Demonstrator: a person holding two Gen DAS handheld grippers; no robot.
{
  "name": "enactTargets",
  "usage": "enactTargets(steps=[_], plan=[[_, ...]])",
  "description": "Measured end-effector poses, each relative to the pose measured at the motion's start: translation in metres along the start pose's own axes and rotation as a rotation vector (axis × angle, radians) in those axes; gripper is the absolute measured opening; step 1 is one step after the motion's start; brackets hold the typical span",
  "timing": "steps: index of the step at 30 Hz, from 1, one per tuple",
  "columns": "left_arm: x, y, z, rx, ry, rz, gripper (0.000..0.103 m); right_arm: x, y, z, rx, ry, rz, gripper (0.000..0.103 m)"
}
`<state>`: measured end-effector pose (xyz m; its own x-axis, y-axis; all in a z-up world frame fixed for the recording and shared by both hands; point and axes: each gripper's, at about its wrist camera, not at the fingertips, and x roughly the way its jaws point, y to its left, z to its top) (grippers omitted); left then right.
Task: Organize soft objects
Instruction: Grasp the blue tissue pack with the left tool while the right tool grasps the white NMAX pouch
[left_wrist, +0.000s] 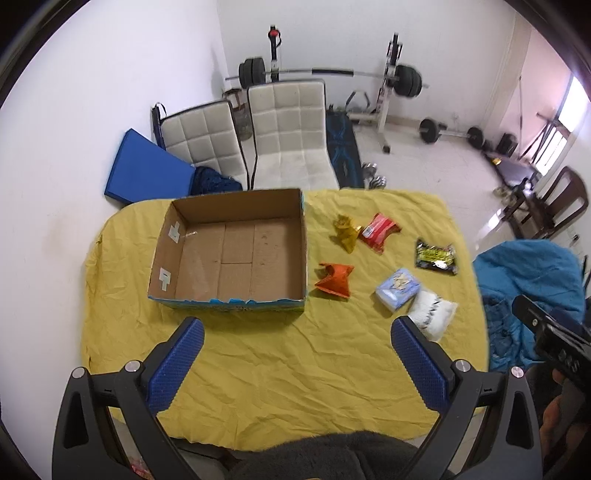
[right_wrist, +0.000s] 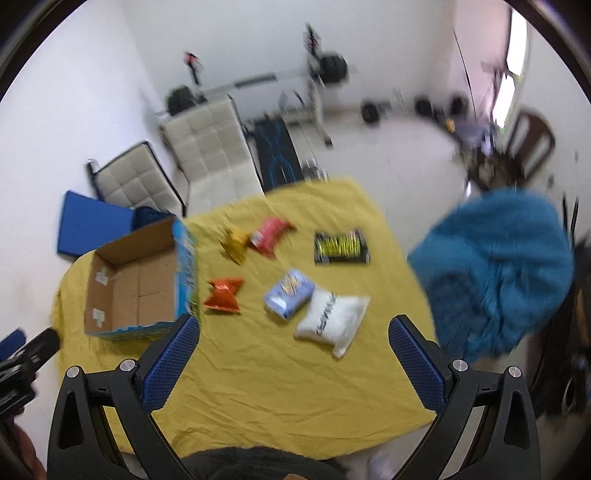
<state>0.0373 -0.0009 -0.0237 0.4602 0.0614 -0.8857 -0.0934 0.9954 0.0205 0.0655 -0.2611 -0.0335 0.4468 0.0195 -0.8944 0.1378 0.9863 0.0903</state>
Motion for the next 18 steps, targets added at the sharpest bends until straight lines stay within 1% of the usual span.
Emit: enactTargets(steps=[3, 7, 8, 10, 11, 12, 14, 16, 17, 18], plan=[[0.037, -0.01, 0.01, 0.018, 0.04, 0.012, 0.103, 0.074, -0.034, 0.004, 0.1, 0.143, -0.01, 0.103], [0.099, -0.031, 0.018, 0.059, 0.123, 0.03, 0.103, 0.184, -0.077, -0.002, 0.226, 0.328, -0.049, 0.103], [0.114, -0.036, 0.018, 0.072, 0.145, 0.03, 0.103, 0.215, -0.086, -0.003, 0.266, 0.374, -0.047, 0.103], [0.147, -0.05, 0.018, 0.101, 0.184, 0.035, 0.103, 0.261, -0.096, -0.008, 0.313, 0.436, -0.064, 0.103], [0.159, -0.057, 0.019, 0.116, 0.206, 0.036, 0.103, 0.287, -0.099, -0.011, 0.342, 0.473, -0.058, 0.103], [0.176, -0.064, 0.019, 0.132, 0.225, 0.034, 0.103, 0.303, -0.1, -0.016, 0.357, 0.489, -0.053, 0.103], [0.203, -0.079, 0.021, 0.16, 0.267, 0.054, 0.103, 0.331, -0.094, -0.02, 0.358, 0.528, -0.057, 0.103], [0.224, -0.091, 0.023, 0.173, 0.297, 0.038, 0.103, 0.357, -0.087, -0.026, 0.341, 0.548, -0.063, 0.103], [0.233, -0.096, 0.022, 0.177, 0.313, 0.034, 0.103, 0.368, -0.083, -0.029, 0.311, 0.562, -0.105, 0.103], [0.241, -0.1, 0.023, 0.181, 0.329, 0.026, 0.103, 0.374, -0.082, -0.031, 0.287, 0.566, -0.129, 0.101]])
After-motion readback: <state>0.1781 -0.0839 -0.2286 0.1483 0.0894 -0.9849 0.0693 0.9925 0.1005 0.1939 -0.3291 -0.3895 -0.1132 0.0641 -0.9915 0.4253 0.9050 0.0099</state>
